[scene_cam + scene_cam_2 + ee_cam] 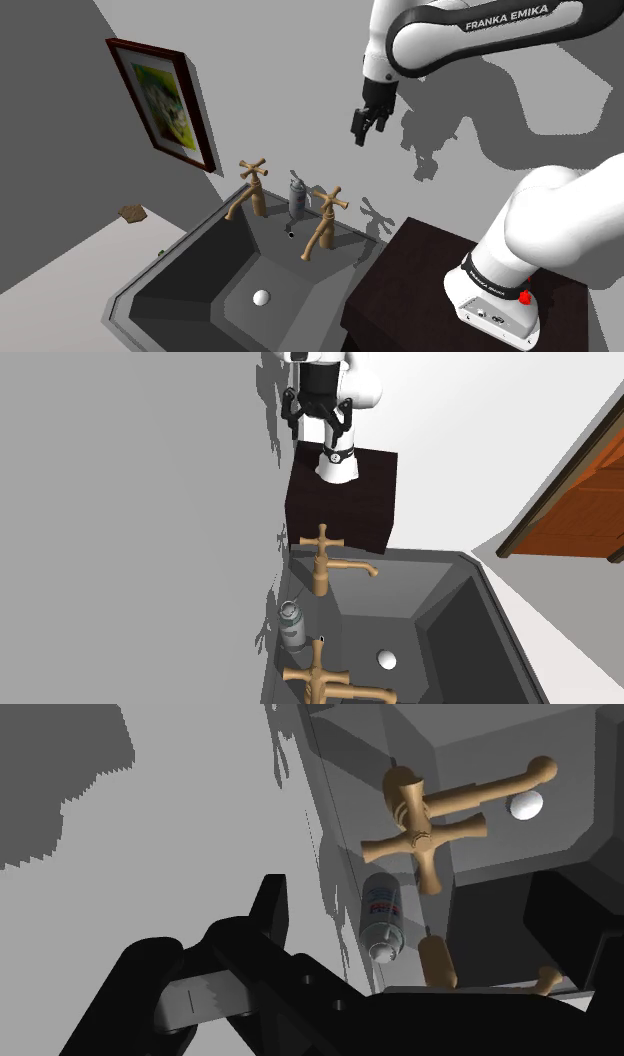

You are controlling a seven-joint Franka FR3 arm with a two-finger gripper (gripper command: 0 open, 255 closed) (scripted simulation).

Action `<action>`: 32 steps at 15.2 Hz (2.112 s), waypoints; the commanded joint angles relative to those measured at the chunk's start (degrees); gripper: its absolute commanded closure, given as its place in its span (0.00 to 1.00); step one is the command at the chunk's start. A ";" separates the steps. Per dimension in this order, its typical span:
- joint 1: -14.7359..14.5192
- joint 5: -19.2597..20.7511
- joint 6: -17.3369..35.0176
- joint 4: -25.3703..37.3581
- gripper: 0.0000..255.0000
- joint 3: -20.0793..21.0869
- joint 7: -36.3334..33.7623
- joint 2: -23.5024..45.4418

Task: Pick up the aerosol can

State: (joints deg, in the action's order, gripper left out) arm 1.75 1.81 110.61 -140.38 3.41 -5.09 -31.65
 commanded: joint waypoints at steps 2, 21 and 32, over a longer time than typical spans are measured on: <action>0.23 0.08 5.16 0.04 0.00 0.17 -0.54 5.62; 0.41 2.86 26.36 18.96 0.00 0.64 -5.25 48.79; -0.25 3.68 30.55 28.88 0.00 -0.01 -6.28 63.71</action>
State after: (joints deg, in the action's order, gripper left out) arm 1.45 5.43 140.60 -111.64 3.47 -11.42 31.38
